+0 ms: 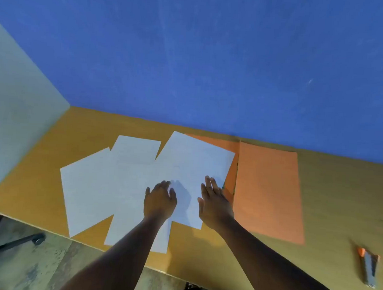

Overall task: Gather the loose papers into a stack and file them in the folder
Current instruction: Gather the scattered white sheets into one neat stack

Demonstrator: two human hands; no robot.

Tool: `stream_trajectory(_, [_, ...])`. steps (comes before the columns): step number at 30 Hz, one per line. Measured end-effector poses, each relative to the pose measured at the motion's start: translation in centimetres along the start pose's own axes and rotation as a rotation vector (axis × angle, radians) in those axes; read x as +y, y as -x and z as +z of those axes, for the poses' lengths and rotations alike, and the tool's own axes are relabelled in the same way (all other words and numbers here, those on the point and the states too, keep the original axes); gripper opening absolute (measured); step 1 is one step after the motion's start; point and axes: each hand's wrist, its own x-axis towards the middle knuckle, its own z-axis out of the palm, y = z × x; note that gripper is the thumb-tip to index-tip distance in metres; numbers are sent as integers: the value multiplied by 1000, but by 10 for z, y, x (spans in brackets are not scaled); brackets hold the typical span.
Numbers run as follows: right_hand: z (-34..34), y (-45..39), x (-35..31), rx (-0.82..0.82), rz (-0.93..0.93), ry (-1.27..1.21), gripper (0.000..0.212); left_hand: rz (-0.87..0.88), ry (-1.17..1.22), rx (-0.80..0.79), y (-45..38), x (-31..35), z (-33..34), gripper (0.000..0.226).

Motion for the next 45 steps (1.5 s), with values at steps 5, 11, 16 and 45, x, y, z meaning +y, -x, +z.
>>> stream_trajectory(5, [23, -7, -9, -260, -77, 75, 60, -77, 34, -75, -1, -37, 8, 33])
stream_trajectory(11, [50, -6, -11, -406, -81, 141, 60, -198, 151, -33, -4, -64, 22, 41])
stream_trajectory(16, [59, -6, -10, -417, -69, 177, 59, -432, 179, 84, -8, -94, 22, 69])
stream_trajectory(45, [59, -1, -19, -291, -15, 44, 60, -807, 189, 6, -14, -129, 21, 111])
